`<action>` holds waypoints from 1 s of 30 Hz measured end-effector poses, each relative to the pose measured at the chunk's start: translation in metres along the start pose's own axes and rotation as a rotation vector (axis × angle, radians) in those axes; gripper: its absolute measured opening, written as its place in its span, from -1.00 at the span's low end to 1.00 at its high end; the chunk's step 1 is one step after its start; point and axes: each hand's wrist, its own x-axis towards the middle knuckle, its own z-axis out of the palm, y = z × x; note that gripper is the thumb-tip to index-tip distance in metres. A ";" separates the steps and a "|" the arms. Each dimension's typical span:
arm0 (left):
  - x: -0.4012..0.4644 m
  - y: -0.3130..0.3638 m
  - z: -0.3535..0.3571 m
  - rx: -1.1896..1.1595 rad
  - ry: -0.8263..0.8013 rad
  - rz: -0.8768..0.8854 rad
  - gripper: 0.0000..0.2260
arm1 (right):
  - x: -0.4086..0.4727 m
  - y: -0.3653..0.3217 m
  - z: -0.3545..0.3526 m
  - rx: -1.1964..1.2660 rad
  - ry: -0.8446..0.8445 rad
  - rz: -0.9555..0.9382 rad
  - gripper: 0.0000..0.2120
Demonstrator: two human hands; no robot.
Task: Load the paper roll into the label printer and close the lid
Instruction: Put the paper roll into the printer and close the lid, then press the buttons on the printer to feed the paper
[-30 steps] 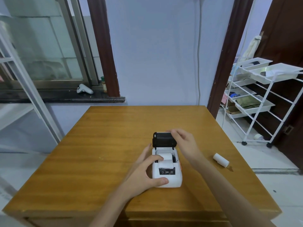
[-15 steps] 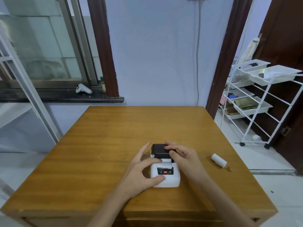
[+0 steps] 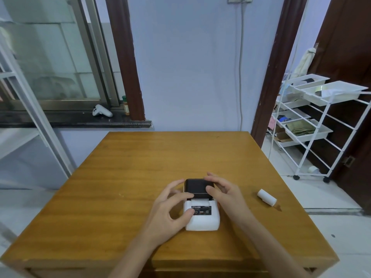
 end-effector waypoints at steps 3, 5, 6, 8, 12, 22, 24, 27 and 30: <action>0.000 0.000 -0.001 0.015 0.031 -0.005 -0.73 | 0.000 0.006 -0.004 0.015 -0.041 0.104 -0.57; 0.003 0.002 0.000 0.039 0.041 -0.093 -0.70 | -0.002 0.007 -0.006 -0.005 -0.058 0.133 -0.49; 0.004 0.002 0.000 0.030 0.018 -0.167 -0.65 | -0.002 0.006 -0.006 -0.008 -0.066 0.136 -0.48; 0.009 0.000 0.002 -0.071 -0.050 -0.317 -0.49 | -0.001 0.006 -0.007 0.002 -0.072 0.143 -0.47; 0.017 -0.003 0.008 -0.144 -0.093 -0.444 -0.35 | 0.001 0.009 -0.006 0.022 -0.067 0.153 -0.49; 0.026 0.002 0.006 -0.376 -0.109 -0.522 -0.53 | 0.006 0.010 -0.013 0.041 -0.114 0.198 -0.37; 0.028 -0.002 0.004 -0.427 -0.111 -0.540 -0.53 | 0.008 0.010 -0.014 0.053 -0.130 0.213 -0.35; 0.029 -0.001 0.002 -0.456 -0.128 -0.549 -0.47 | 0.010 0.008 -0.015 0.048 -0.157 0.220 -0.32; 0.033 0.001 -0.001 -0.431 -0.157 -0.557 -0.44 | 0.011 0.006 -0.014 0.053 -0.158 0.226 -0.30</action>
